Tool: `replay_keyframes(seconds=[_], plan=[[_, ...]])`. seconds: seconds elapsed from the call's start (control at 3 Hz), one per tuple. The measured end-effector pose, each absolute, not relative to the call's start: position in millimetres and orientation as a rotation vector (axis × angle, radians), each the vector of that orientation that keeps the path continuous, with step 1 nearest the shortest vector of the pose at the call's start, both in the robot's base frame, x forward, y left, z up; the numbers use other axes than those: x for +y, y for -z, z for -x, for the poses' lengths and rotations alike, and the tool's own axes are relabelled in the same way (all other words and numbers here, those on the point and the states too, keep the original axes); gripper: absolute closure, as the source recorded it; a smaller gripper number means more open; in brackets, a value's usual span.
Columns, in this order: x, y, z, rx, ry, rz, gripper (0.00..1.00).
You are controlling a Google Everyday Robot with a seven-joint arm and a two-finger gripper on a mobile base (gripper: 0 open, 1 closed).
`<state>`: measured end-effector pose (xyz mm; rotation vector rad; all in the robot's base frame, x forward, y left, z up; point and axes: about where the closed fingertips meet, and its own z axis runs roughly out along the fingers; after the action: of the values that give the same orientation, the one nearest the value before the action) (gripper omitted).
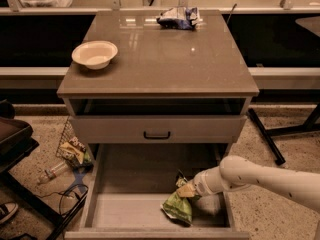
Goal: Pick green jalapeno chip bag from middle drawer and place on counter
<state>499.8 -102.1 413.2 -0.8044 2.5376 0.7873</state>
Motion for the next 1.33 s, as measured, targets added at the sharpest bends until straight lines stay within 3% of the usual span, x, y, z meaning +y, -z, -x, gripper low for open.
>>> replay_keyframes(seconds=[0.33, 0.67, 1.33], plan=[[-100, -412, -499, 2.538, -0.791, 0.807, 0.86], [-97, -415, -500, 2.528, -0.812, 0.81, 1.0], [-103, -496, -514, 2.52, -0.83, 0.762, 1.0]])
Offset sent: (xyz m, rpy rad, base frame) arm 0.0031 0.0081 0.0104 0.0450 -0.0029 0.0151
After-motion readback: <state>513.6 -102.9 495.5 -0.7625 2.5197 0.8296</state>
